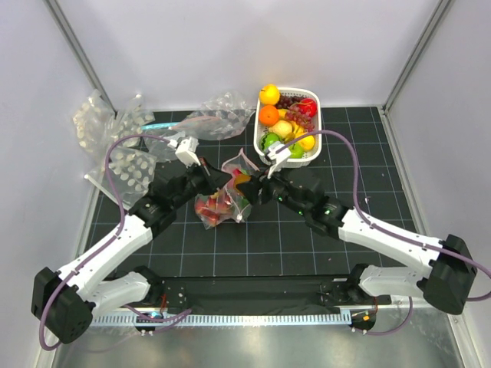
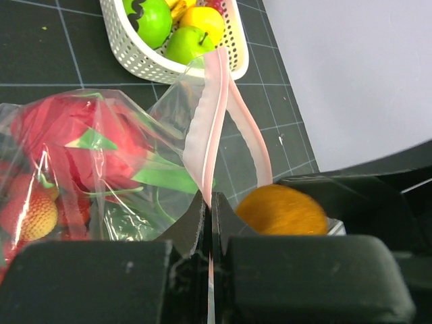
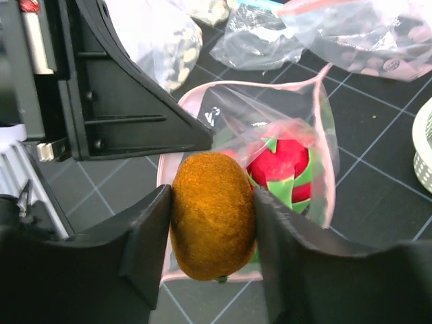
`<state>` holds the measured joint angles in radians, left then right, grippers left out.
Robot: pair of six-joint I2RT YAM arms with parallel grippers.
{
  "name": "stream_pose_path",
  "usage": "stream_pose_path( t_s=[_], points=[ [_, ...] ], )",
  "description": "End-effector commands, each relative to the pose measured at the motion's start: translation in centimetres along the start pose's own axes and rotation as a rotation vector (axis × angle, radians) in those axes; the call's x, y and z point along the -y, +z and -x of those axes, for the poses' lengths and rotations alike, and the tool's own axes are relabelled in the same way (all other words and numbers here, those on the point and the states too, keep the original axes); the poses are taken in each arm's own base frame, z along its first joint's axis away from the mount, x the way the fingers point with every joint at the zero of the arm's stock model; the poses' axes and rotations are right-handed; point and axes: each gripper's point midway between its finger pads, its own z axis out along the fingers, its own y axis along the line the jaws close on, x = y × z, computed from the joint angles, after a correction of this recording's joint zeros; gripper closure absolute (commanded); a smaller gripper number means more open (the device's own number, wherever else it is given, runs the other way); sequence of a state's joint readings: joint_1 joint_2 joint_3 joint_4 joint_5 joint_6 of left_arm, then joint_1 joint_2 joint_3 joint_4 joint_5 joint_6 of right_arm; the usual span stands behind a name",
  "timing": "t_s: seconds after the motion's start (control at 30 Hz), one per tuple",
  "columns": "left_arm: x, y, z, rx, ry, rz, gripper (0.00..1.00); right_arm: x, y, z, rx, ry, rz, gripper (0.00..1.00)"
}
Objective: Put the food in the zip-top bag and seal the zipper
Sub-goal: Place the fake fruit in the zipper food storage bag.
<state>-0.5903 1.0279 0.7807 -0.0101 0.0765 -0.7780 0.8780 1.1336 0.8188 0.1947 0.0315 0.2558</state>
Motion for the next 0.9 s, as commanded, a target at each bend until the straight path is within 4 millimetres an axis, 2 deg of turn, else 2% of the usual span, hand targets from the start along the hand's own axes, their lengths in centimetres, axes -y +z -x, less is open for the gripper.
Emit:
stream_pose_path(
  t_s=[0.0,0.03,0.1,0.27,0.33,0.37,0.43,0.47,0.57,0.67,0.87],
  points=[
    [2.8,-0.1,1.8,0.047,0.033,-0.096,1.00,-0.5,1.1,2.2,0.032,-0.066,-0.050,0.40],
    [2.9,-0.1,1.9,0.048,0.036,-0.097,1.00,-0.4,1.3,2.1,0.028,-0.072,-0.063,0.29],
    [3.0,-0.2,1.9,0.050,0.040,-0.101,1.00,0.0,1.3,2.0,0.025,-0.084,-0.084,0.22],
    [3.0,-0.6,2.2,0.064,0.051,-0.102,1.00,1.9,-0.1,3.2,0.074,-0.066,-0.196,0.23],
    [3.0,-0.7,2.2,0.066,0.054,-0.102,1.00,3.3,-0.6,3.5,0.091,-0.051,-0.282,0.26],
    [3.0,-0.7,2.3,0.070,0.055,-0.103,1.00,3.8,-0.8,3.5,0.088,-0.048,-0.314,0.33],
    [3.2,-0.9,2.4,0.073,0.057,-0.106,1.00,4.9,-0.9,3.3,0.078,-0.044,-0.382,0.41],
    [3.1,-0.8,2.3,0.073,0.056,-0.104,1.00,5.2,-1.0,3.3,0.066,-0.044,-0.400,0.47],
    [3.1,-1.0,2.5,0.078,0.061,-0.103,1.00,5.8,-0.4,2.6,0.029,-0.040,-0.445,0.53],
    [3.0,-1.3,2.8,0.094,0.068,-0.094,1.00,6.4,0.0,1.4,-0.025,-0.029,-0.491,0.53],
    [2.8,-1.7,3.2,0.114,0.075,-0.080,1.00,6.0,1.5,-0.3,-0.103,-0.010,-0.476,0.56]
  ],
)
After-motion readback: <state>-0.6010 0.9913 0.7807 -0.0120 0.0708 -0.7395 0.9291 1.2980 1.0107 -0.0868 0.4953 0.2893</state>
